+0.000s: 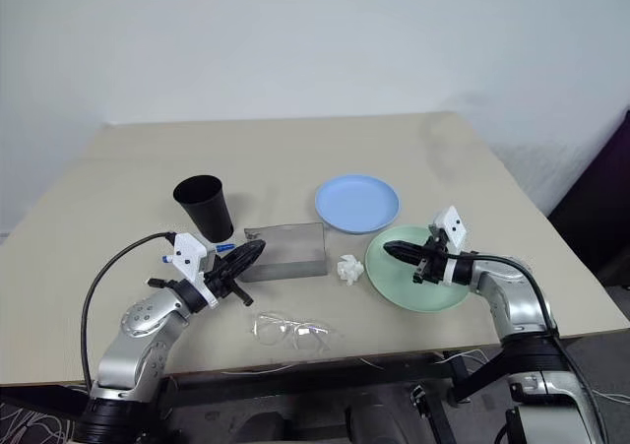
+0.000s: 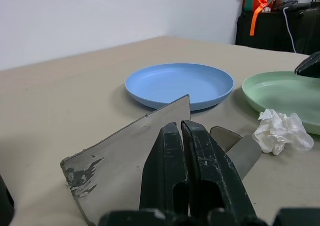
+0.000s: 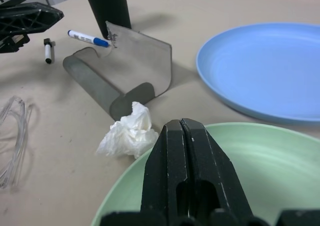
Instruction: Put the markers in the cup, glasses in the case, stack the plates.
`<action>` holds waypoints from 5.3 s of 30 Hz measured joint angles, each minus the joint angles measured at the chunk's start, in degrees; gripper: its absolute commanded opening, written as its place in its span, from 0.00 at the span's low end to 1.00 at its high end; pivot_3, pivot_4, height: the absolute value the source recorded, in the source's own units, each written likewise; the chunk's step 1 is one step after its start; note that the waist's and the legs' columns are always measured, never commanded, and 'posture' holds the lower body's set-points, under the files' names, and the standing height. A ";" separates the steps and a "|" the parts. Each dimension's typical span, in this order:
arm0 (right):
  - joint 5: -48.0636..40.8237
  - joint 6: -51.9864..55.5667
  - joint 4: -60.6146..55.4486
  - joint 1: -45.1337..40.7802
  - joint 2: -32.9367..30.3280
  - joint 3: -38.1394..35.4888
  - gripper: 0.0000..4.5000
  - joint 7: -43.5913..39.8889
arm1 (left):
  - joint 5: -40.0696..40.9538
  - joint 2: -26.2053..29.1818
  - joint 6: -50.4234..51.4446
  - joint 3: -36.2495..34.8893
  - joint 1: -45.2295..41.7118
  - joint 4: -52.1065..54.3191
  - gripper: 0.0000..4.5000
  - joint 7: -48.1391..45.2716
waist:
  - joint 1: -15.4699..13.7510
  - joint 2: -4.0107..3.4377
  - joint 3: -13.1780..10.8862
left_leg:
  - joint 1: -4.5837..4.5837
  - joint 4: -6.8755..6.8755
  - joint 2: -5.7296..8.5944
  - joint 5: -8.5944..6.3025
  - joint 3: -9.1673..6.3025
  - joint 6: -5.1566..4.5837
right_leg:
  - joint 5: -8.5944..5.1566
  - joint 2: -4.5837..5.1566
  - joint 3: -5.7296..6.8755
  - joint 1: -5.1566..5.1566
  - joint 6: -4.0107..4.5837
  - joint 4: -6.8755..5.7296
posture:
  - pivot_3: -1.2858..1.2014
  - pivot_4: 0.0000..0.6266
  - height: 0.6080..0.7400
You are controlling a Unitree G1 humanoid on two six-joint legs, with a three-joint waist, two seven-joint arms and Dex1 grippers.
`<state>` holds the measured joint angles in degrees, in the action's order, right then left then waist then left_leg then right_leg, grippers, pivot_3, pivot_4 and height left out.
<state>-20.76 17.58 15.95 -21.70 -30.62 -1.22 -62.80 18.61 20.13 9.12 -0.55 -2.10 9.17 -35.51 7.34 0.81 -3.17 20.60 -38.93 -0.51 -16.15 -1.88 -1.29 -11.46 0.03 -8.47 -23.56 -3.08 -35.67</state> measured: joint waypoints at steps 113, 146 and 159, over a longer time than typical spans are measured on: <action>-5.20 20.03 18.80 -12.02 -4.55 -14.53 0.00 11.52 | 2.53 2.04 9.17 8.96 -5.94 1.50 0.00 -13.36 | 0.04 -0.08 0.00 | 0.01 -0.18 0.02 0.00 0.14 -0.03 | 0.00 -0.06 -0.24 0.08 0.00 0.00 | 0.52 0.00 1.00; 7.76 -5.60 56.42 -41.15 10.38 -12.70 0.61 34.05 | 1.67 2.17 8.17 8.68 -5.60 1.07 0.00 -11.52 | 1.79 -0.17 0.02 | 0.03 0.17 0.04 0.00 -0.02 -0.04 | 0.03 -0.05 -0.21 -0.04 -0.17 0.01 | 0.52 0.00 1.00; 6.45 1.63 19.44 -18.13 3.87 -1.33 0.61 1.66 | 1.64 3.99 7.37 7.38 -7.59 -1.28 0.00 -12.23 | 1.38 -0.25 0.04 | 0.05 0.11 0.05 0.00 -0.11 -0.04 | 0.00 -0.02 -0.10 -0.01 -0.22 -0.02 | 0.52 0.00 1.00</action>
<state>-14.31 19.21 35.39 -39.82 -26.74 -2.55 -61.14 20.26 24.12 16.49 6.84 -9.70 7.89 -47.75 8.72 0.57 -3.13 20.64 -38.82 -0.47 -16.15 -2.00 -1.33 -11.46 0.01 -8.57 -23.57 -3.30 -35.70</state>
